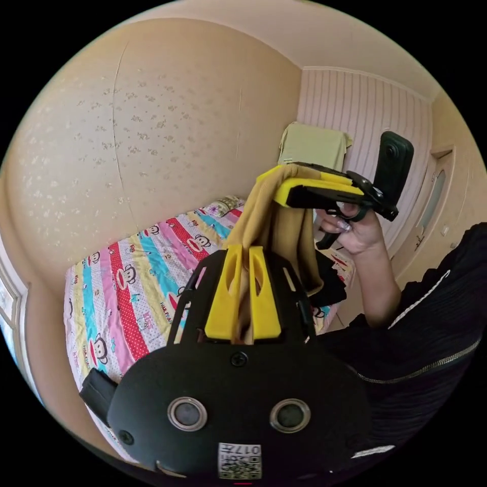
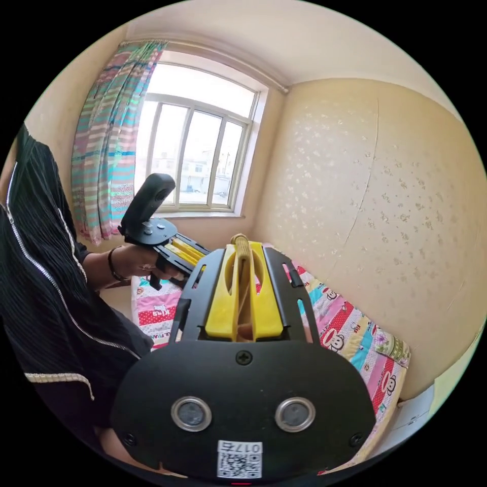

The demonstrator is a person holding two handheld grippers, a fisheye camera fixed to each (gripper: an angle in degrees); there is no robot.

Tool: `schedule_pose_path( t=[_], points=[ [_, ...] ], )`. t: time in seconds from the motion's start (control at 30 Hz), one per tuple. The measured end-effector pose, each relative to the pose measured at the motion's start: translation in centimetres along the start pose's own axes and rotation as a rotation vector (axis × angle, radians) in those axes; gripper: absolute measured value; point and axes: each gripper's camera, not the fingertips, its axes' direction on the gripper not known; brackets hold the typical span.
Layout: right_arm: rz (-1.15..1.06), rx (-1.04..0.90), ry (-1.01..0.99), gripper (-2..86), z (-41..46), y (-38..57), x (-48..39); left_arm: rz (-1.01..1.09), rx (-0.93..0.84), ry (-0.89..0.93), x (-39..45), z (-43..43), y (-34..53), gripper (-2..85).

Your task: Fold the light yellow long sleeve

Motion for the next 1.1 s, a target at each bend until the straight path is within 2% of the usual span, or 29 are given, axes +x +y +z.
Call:
schedule_pose_path(
  t=[0.07,0.13,0.2,0.27,0.33,0.4,0.47,0.53,0.67,0.8,0.83,0.97,1.03,1.1],
  points=[
    [0.08,0.074,-0.05,4.5,-1.3,0.9,1.7,-0.008,0.103,0.094,-1.4,-2.6,0.0,0.9],
    [0.138,0.185,-0.147,5.5,-3.2,2.3,3.6,-0.03,0.256,0.343,-3.9,-5.3,0.3,0.5],
    [0.145,0.268,-0.22,6.7,-4.7,3.2,4.6,-0.134,0.464,0.673,-8.0,-7.6,1.0,0.1],
    [0.181,0.398,-0.244,6.9,-6.6,4.4,5.5,-0.186,0.565,0.739,-9.5,-8.9,1.1,-0.1],
    [0.204,0.611,-0.224,6.3,-9.3,6.8,6.4,-0.232,0.649,0.777,-10.5,-10.4,0.8,-0.1],
    [0.194,0.681,-0.229,6.1,-10.7,8.6,7.1,-0.274,0.767,0.867,-11.5,-12.6,-0.1,-0.1],
    [0.146,0.632,-0.205,7.8,-11.1,9.7,7.5,-0.261,0.848,0.942,-11.8,-14.4,-1.3,0.0],
    [0.063,0.509,-0.181,13.6,-10.3,10.6,6.9,-0.208,0.898,0.993,-11.6,-16.6,-2.9,0.0],
    [0.03,0.461,-0.316,15.5,-7.3,11.3,6.0,-0.066,0.92,0.943,-9.4,-22.2,-6.4,0.1],
    [0.139,0.444,-0.555,12.9,-1.6,11.9,5.7,0.017,0.949,0.874,-7.3,-26.3,-7.2,0.2],
    [0.113,0.43,-0.6,9.4,-0.8,11.9,5.3,0.017,0.956,0.853,-7.2,-26.8,-7.1,0.2],
    [0.14,0.468,-0.547,4.3,-1.6,12.1,5.9,-0.01,0.985,0.618,-7.8,-31.6,-4.5,0.2],
    [0.224,0.448,-0.43,3.6,-3.4,11.6,7.3,-0.03,0.988,0.485,-8.5,-34.1,-2.7,0.4],
    [0.255,0.515,-0.353,3.3,-5.4,10.8,8.3,-0.041,0.949,0.253,-9.0,-37.0,-0.1,0.5]
  ],
)
